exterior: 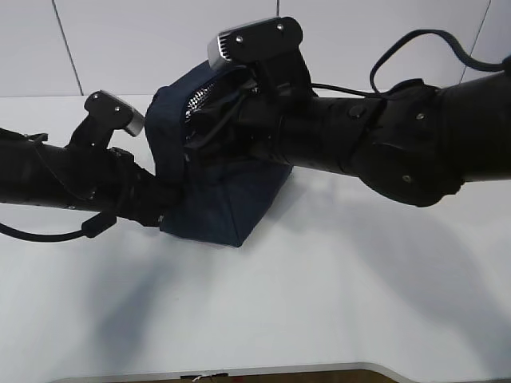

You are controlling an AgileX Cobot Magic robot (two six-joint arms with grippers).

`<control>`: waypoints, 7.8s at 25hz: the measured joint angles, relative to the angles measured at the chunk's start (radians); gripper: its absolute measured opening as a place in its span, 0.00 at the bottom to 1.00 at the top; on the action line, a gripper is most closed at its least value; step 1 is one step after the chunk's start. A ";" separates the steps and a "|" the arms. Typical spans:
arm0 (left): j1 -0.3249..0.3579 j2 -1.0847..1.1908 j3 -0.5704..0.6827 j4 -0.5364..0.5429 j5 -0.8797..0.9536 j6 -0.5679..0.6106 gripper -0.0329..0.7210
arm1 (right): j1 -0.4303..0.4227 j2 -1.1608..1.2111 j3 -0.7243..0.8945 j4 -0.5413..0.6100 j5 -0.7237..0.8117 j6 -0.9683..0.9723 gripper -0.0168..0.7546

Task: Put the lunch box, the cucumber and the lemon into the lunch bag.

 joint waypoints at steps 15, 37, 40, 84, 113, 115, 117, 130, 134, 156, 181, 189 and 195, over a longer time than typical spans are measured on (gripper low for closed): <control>0.000 -0.091 0.000 0.000 -0.015 -0.004 0.48 | 0.000 -0.027 0.000 -0.002 0.004 0.000 0.03; 0.000 -0.091 0.000 0.000 0.044 -0.006 0.05 | 0.000 -0.062 0.002 -0.004 0.009 0.000 0.03; 0.000 -0.091 0.000 0.000 0.042 -0.006 0.05 | 0.000 -0.064 0.002 -0.004 0.009 0.000 0.03; 0.000 -0.104 0.049 0.022 0.072 -0.047 0.04 | -0.147 0.020 -0.237 -0.003 0.165 -0.072 0.03; 0.000 -0.118 0.062 0.012 0.040 -0.077 0.22 | -0.253 0.166 -0.401 -0.003 0.251 -0.070 0.03; 0.000 -0.118 0.062 0.010 0.021 -0.112 0.35 | -0.253 0.166 -0.401 -0.003 0.251 -0.064 0.03; 0.000 -0.118 0.062 0.031 0.021 -0.154 0.45 | -0.253 0.166 -0.401 -0.003 0.251 -0.062 0.03; 0.000 -0.208 0.062 0.261 0.048 -0.400 0.51 | -0.254 0.166 -0.401 -0.001 0.256 -0.052 0.03; 0.014 -0.246 0.062 0.414 0.094 -0.555 0.51 | -0.254 0.166 -0.401 -0.001 0.256 -0.046 0.03; 0.127 -0.093 -0.641 1.053 0.737 -1.329 0.49 | -0.254 0.166 -0.401 -0.001 0.275 0.008 0.03; 0.104 0.318 -1.118 1.054 0.788 -1.409 0.56 | -0.254 0.166 -0.403 -0.001 0.308 0.051 0.03; 0.071 0.325 -1.120 1.046 0.788 -1.409 0.56 | -0.254 0.166 -0.403 -0.001 0.308 0.051 0.03; 0.071 0.333 -1.120 1.024 0.788 -1.409 0.56 | -0.254 0.166 -0.403 0.001 0.308 0.051 0.03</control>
